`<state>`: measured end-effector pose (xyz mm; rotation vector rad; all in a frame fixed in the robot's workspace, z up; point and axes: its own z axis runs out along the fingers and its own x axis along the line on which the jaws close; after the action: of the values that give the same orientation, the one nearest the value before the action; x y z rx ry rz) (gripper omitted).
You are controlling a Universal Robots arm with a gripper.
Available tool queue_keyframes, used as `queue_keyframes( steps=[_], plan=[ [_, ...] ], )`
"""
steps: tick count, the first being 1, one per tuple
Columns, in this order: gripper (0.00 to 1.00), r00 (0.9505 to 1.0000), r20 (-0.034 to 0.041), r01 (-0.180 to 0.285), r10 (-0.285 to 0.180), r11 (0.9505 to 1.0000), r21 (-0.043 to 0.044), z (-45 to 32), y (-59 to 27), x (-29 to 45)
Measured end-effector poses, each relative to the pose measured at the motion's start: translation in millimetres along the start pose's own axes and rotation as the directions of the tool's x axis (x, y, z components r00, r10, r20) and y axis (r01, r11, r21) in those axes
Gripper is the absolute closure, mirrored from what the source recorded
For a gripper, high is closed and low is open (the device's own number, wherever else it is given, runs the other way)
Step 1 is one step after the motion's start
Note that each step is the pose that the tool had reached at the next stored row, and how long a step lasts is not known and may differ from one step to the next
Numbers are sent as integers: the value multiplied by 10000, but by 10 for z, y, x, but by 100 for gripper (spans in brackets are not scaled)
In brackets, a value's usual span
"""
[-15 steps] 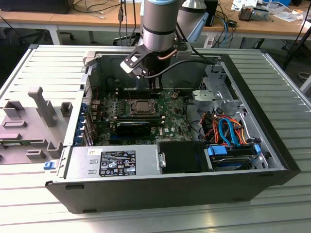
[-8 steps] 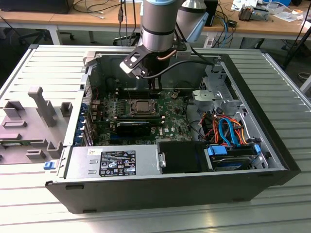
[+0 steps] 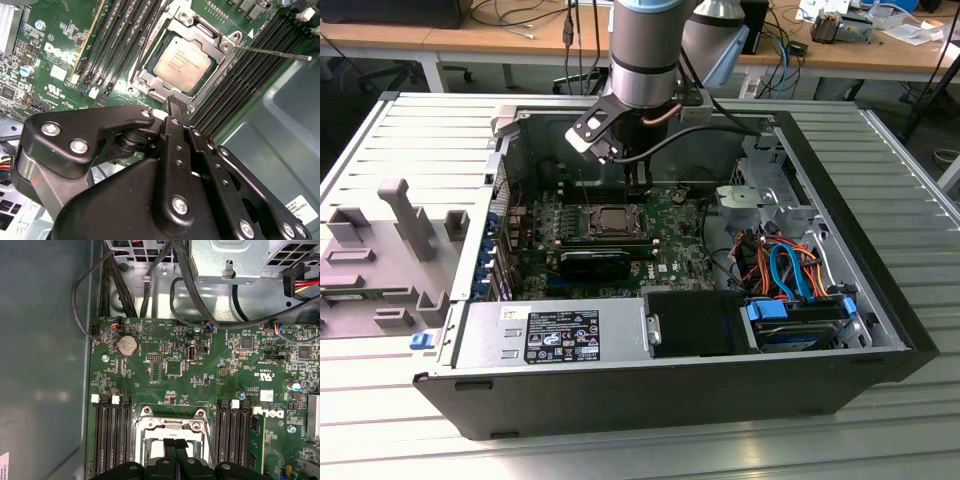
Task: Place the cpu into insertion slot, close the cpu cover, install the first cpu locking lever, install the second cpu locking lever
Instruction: 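Install the first cpu locking lever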
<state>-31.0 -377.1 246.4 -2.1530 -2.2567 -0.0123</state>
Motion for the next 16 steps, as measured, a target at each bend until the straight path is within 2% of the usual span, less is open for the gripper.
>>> queue_keyframes(
  steps=[16],
  plan=[
    [89, 10000, 1, -2, 2, 10000, 0, 46, -16, 0]
  ],
)
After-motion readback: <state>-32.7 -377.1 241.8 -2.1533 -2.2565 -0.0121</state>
